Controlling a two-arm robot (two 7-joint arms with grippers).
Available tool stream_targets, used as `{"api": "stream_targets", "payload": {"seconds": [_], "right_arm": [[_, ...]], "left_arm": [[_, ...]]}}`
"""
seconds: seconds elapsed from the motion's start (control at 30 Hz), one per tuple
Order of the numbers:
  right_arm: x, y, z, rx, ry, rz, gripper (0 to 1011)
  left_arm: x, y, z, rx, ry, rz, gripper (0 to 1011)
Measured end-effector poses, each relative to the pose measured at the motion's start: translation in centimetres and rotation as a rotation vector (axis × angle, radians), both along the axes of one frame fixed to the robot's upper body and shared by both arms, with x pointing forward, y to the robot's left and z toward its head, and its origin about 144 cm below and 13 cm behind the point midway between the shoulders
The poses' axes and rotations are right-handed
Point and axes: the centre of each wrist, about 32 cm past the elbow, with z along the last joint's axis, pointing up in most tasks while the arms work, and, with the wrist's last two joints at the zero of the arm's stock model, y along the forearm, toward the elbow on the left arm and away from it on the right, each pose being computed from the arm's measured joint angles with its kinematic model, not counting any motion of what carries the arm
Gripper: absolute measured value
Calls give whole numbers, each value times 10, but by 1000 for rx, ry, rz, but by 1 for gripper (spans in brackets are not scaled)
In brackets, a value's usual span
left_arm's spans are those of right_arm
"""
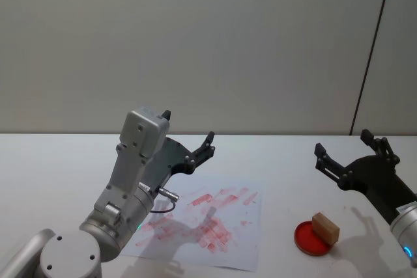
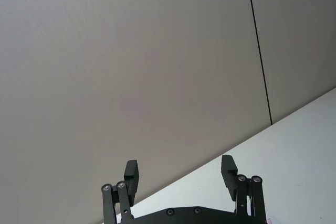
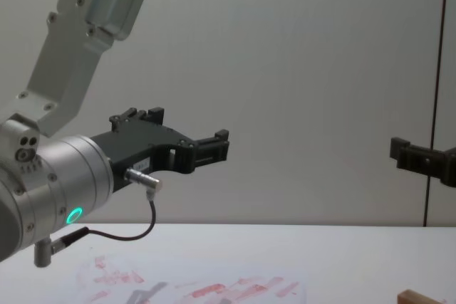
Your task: Use the one hand to pick up the stamp and affix it onto the A4 paper.
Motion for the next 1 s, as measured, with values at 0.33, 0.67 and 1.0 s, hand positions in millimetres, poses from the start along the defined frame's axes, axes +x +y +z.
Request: {"api": "stream_targets", "payload": {"seconds": [0.33,0.67,1.0], "right_arm": [[0,0,0,0,0,0,1001],[0,0,0,0,0,0,1001],[0,0,0,0,0,0,1001]], "left_arm": [[0,0,0,0,0,0,1002],[0,0,0,0,0,0,1002],[0,0,0,0,0,0,1002]]}}
